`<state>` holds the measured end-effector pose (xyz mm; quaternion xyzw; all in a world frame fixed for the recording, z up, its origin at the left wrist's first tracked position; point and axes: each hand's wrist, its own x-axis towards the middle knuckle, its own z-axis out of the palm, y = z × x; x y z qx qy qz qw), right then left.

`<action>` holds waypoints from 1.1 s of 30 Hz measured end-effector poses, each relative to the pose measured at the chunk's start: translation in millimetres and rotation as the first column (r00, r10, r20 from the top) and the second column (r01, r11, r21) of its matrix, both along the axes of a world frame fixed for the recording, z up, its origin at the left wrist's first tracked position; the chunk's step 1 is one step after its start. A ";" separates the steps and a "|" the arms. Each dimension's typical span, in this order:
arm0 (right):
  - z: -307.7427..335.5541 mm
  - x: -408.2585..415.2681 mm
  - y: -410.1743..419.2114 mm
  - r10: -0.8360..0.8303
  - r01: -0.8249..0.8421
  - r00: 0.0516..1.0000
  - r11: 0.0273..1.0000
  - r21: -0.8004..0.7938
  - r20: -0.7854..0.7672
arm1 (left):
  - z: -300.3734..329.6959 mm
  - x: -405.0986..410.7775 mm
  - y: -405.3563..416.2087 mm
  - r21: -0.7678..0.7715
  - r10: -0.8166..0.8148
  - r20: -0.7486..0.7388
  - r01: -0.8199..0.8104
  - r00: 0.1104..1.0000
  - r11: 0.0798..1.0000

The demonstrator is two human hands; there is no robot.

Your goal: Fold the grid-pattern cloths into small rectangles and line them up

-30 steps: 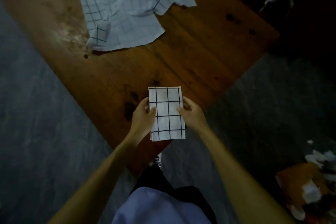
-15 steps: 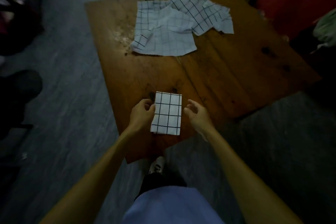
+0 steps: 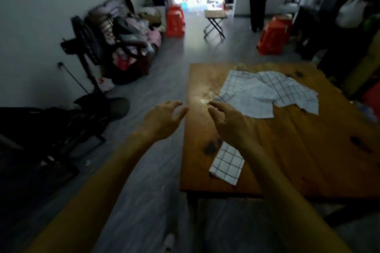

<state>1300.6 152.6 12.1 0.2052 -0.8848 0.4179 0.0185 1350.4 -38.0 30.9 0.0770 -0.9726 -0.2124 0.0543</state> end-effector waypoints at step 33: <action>92.3 -110.6 -424.3 0.202 -0.045 0.852 0.947 0.317 -0.483 | 83.7 -70.0 -409.0 -0.174 0.042 -0.316 -0.101 0.948 0.979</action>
